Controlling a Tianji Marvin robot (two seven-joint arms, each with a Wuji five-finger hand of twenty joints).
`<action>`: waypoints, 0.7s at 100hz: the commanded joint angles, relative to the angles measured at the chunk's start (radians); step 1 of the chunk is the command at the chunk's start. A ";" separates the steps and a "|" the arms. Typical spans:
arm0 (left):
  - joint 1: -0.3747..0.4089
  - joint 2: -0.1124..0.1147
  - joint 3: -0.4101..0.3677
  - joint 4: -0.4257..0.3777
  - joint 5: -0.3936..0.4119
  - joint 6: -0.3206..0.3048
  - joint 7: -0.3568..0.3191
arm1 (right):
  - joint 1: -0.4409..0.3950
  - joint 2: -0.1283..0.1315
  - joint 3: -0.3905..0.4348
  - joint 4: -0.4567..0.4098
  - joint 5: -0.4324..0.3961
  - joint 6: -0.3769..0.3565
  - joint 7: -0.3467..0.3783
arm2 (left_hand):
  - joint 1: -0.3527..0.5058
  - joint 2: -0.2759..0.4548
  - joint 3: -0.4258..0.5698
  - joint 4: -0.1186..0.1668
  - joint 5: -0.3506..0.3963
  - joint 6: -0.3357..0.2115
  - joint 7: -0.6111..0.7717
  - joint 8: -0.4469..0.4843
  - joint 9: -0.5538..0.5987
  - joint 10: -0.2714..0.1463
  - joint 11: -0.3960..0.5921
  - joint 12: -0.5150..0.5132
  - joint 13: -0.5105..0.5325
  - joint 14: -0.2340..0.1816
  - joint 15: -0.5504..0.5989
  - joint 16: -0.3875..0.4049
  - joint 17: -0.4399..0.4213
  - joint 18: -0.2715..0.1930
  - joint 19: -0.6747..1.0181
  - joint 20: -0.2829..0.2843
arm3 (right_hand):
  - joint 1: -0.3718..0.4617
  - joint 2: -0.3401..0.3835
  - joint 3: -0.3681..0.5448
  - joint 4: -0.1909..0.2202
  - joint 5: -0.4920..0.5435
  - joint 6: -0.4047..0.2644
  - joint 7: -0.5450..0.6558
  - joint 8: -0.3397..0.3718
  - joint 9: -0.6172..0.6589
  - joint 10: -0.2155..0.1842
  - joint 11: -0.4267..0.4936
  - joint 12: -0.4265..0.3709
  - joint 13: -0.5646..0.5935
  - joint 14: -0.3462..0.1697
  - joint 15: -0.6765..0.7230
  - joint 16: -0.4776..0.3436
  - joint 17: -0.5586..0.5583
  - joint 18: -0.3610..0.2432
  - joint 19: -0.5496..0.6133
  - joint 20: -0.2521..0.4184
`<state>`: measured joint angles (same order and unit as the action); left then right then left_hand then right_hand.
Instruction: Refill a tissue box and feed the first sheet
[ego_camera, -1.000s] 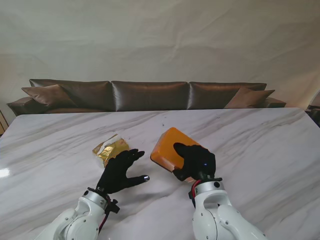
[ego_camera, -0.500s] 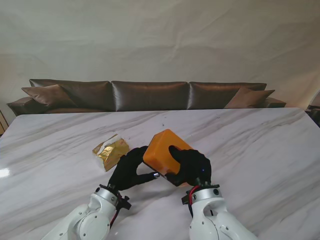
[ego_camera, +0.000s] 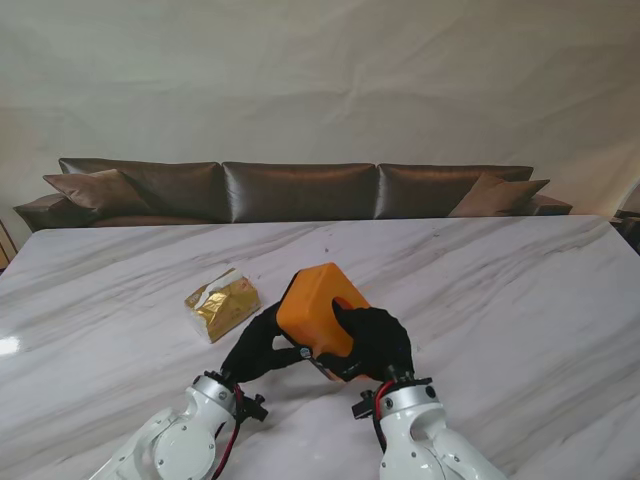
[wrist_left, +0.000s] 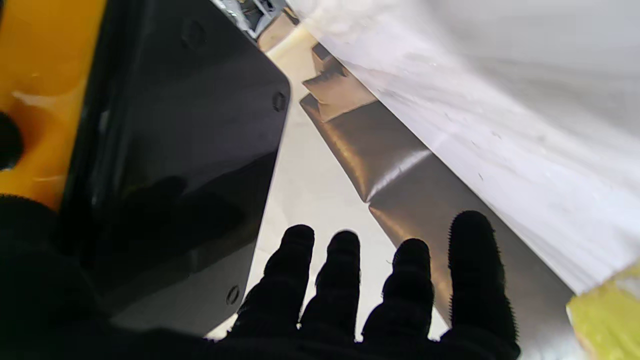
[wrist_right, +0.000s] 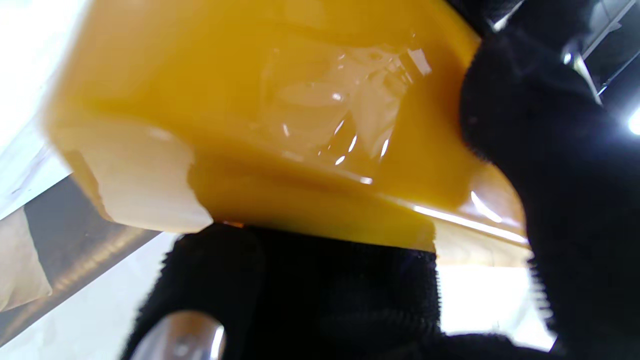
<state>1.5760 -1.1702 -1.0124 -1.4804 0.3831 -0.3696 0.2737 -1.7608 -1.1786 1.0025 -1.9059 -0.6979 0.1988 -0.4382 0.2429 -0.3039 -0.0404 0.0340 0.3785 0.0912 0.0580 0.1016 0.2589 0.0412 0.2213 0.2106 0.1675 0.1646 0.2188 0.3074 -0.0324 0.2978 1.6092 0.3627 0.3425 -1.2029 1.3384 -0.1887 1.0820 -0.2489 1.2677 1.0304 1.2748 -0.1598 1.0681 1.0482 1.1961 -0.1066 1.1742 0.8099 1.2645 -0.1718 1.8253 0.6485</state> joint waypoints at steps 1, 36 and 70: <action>-0.007 -0.012 0.004 0.002 0.013 -0.002 -0.017 | -0.006 -0.005 -0.027 0.017 0.002 -0.015 0.021 | 0.032 0.043 0.041 0.013 -0.034 0.008 -0.027 -0.024 -0.049 -0.011 -0.022 -0.013 -0.015 0.003 -0.018 -0.005 -0.020 0.033 -0.949 -0.010 | 0.064 0.035 0.073 0.048 0.093 -0.029 0.039 -0.002 0.168 0.038 0.210 0.004 0.119 0.079 0.467 0.041 -0.029 -0.157 0.269 0.017; -0.031 -0.031 0.021 0.051 -0.140 -0.114 -0.048 | 0.025 -0.013 -0.067 0.072 0.055 -0.069 0.023 | 0.094 -0.036 0.054 0.032 -0.109 0.020 -0.051 -0.035 -0.076 -0.009 -0.058 -0.036 -0.024 -0.003 -0.035 -0.013 -0.004 0.023 -0.953 -0.002 | 0.066 0.037 0.072 0.049 0.093 -0.029 0.039 -0.002 0.168 0.038 0.211 0.002 0.119 0.079 0.468 0.041 -0.029 -0.156 0.269 0.018; -0.068 -0.041 0.051 0.099 -0.306 -0.193 -0.115 | 0.037 -0.022 -0.069 0.093 0.150 -0.107 0.045 | 0.169 -0.100 0.071 0.063 -0.187 0.015 -0.067 -0.024 -0.122 -0.016 -0.176 -0.109 -0.060 -0.018 -0.054 -0.026 0.007 -0.013 -0.950 0.035 | 0.072 0.034 0.072 0.051 0.092 -0.025 0.039 -0.003 0.168 0.044 0.211 0.001 0.119 0.084 0.468 0.040 -0.030 -0.152 0.269 0.018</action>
<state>1.5224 -1.1936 -0.9695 -1.3755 0.1044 -0.5515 0.1910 -1.7153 -1.1929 0.9496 -1.8222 -0.5450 0.1043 -0.4256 0.3089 -0.4669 -0.0420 0.0495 0.2238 0.1727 -0.0057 0.0828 0.2010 0.0412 0.0844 0.1207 0.1422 0.1663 0.1801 0.2942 -0.0298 0.2987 1.6869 0.3777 0.3528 -1.1776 1.3505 -0.1758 1.1031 -0.2462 1.2920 1.0303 1.2894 -0.1590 1.1118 1.0443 1.1982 -0.1053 1.1832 0.8077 1.2631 -0.1648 1.8278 0.6487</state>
